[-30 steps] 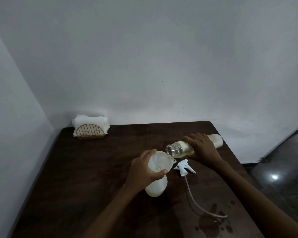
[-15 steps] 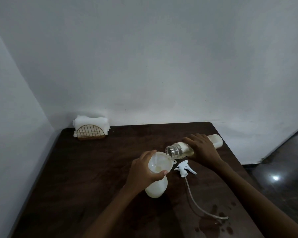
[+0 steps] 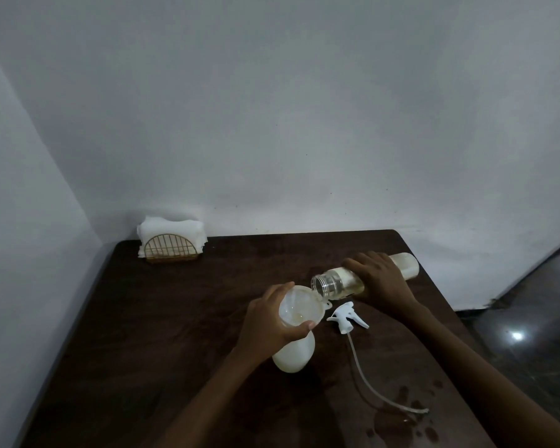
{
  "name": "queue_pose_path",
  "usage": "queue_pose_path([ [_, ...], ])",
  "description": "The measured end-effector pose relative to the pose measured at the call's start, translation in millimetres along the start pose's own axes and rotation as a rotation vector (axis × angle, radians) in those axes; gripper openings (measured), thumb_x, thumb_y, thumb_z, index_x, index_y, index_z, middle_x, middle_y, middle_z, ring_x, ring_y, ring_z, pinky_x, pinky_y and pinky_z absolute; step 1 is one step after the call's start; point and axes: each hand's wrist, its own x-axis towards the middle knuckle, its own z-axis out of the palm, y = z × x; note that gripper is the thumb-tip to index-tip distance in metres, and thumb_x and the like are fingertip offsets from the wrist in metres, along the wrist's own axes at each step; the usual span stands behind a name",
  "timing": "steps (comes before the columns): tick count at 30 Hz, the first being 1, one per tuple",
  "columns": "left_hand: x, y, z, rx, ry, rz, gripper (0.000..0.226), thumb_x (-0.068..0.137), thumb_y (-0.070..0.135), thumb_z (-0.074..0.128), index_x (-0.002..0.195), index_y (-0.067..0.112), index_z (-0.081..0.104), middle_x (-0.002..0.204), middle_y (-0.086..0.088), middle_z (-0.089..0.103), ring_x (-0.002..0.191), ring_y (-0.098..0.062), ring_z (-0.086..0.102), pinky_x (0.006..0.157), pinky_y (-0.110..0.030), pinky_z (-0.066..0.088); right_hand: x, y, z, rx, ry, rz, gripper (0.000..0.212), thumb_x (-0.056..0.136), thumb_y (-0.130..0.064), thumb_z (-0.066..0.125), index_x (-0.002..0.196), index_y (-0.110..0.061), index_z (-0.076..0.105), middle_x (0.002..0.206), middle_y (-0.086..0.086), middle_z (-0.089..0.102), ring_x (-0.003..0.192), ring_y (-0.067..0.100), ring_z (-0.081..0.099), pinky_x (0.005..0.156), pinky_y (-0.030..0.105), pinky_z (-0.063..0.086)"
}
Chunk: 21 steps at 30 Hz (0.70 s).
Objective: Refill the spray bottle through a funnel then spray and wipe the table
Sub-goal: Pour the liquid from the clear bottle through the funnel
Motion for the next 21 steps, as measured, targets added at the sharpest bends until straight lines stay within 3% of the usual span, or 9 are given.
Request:
queue_pose_path([
  [21,0.8,-1.3,-0.2,-0.007,-0.003,-0.002,0.091,0.057,0.072,0.058,0.135,0.026,0.044,0.136,0.010,0.048,0.120,-0.008,0.048,0.102,-0.040,0.042,3.4,-1.6,-1.1,-0.020,0.023,-0.004,0.058,0.046,-0.029,0.087,0.095,-0.020,0.057,0.081,0.001,0.062,0.068,0.024,0.057,0.064,0.033,0.045],
])
